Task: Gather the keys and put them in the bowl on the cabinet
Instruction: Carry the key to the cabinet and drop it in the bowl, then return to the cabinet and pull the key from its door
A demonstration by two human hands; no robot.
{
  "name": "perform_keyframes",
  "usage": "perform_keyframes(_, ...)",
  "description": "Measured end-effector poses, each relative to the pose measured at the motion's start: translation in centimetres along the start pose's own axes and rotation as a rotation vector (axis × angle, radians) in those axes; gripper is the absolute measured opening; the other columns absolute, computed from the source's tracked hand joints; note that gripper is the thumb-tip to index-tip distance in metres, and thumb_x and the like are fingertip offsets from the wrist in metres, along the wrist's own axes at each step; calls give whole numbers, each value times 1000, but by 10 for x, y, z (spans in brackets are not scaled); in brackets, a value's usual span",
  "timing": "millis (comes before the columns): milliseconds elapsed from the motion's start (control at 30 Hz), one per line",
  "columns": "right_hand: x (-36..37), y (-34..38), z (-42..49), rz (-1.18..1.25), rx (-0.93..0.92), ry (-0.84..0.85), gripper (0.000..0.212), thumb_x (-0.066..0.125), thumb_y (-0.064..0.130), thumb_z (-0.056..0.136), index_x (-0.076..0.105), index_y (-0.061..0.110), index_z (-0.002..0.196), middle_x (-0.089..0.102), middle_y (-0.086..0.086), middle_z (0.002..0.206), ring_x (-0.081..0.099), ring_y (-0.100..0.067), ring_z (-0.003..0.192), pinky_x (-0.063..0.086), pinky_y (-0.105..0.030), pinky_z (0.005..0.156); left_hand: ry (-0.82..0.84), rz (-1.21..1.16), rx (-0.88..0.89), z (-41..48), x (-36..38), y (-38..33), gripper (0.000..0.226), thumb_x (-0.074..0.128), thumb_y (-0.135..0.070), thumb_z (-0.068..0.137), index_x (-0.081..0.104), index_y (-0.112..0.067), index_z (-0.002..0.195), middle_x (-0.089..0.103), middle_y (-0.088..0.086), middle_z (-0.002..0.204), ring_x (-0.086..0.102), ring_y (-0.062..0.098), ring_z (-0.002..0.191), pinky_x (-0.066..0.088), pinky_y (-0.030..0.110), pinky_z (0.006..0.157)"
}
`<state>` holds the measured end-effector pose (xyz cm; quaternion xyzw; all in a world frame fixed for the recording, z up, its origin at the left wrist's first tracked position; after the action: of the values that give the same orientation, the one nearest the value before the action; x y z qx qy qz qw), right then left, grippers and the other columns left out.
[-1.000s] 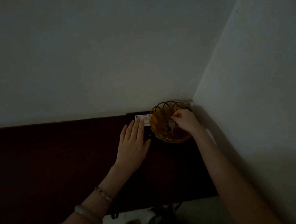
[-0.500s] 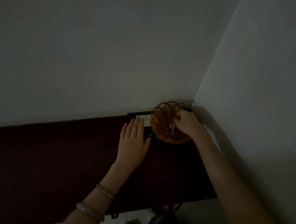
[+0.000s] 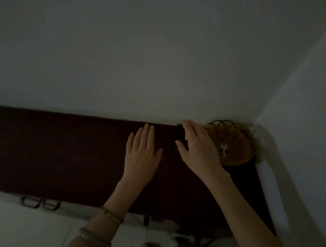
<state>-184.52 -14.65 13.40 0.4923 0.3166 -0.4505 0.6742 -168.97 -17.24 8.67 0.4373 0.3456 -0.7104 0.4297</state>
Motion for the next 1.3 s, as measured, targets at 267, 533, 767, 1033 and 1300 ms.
perform_keyframes(267,41,101,-5,57,-276,169,63,56,30,89,25,10,142,34,-16,147,31,-28,135,29,-37,108,-59,126,-314,-77,-54,79,66,58,-35,86,35,0,137,44,20,141,39,33,130,26,49,109)
perform_keyframes(533,83,205,-37,163,-593,307,67,61,30,85,28,11,141,39,-17,143,36,-28,132,36,-39,104,-82,208,-668,-174,-113,127,67,57,-35,88,31,-1,140,35,19,146,31,33,135,24,51,112)
perform_keyframes(767,107,280,-74,234,-849,420,68,61,29,86,27,9,141,38,-19,143,34,-30,133,31,-37,106,-123,311,-886,-252,-141,149,65,53,-35,91,27,-1,140,33,20,147,28,32,137,16,47,113)
perform_keyframes(1033,130,343,-111,303,-1061,523,70,62,30,86,25,10,142,36,-18,145,30,-30,135,26,-37,110,-147,371,-1111,-315,-156,163,67,51,-38,90,26,-2,141,33,20,147,28,32,137,18,48,112)
perform_keyframes(1300,161,406,-136,347,-1195,603,70,62,31,85,26,11,141,36,-17,146,31,-29,135,26,-37,109,-170,386,-1282,-364,-170,192,67,53,-38,89,28,-2,140,33,21,147,29,33,136,16,48,111)
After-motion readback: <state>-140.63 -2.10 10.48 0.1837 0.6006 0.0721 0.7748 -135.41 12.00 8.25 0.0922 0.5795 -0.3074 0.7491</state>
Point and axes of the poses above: each hand's wrist, its own z-axis towards the middle knuckle, its own x-axis out of the palm, y = z × x, the point moved 2 cm from there along z, towards the middle knuckle
